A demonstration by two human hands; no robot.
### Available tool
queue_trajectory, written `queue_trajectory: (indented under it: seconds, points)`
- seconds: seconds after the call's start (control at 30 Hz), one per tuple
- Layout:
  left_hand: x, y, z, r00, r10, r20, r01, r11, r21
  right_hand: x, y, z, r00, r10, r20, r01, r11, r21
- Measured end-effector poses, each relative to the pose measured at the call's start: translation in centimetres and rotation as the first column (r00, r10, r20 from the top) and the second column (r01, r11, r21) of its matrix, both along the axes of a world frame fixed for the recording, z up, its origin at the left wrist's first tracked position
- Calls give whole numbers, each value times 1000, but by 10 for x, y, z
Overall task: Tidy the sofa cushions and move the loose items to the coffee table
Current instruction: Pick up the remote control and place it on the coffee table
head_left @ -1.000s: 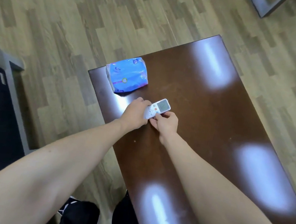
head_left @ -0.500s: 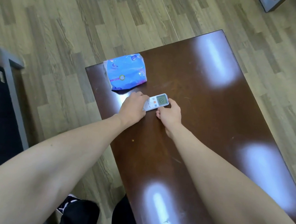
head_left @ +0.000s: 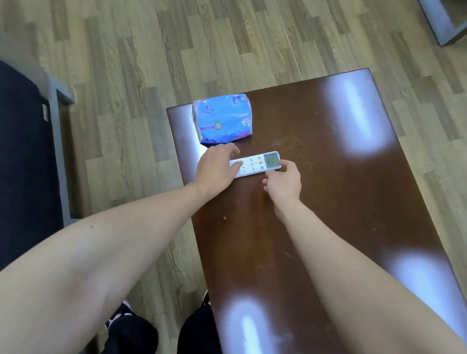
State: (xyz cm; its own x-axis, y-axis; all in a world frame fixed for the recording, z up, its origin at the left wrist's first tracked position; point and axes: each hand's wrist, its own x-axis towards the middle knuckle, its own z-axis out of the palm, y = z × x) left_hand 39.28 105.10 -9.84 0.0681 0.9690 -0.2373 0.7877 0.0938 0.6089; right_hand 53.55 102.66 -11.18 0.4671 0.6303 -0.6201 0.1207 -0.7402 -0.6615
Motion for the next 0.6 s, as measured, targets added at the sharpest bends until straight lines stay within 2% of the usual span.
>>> queue_trajectory:
  seconds: [0.07,0.13,0.33,0.43,0.6]
  points:
    - [-12,-9,12,963,238,129,-235,971,-39,-11,-3,13,999,46,17,-46,999,24]
    - [-29,-22,22,887,395,237,-385,918,-92,-27,-8,27,995,98,20,-99,994,53]
    - [-110,-81,50,759,527,382,-513,846,-149,-111,-45,66,962,260,-79,-245,955,168]
    - [-169,-127,69,694,593,409,-595,792,-138,-181,-74,82,905,423,-39,-406,889,213]
    - [-285,-232,91,516,758,400,-782,607,-143,-316,-151,97,779,620,-91,-592,776,218]
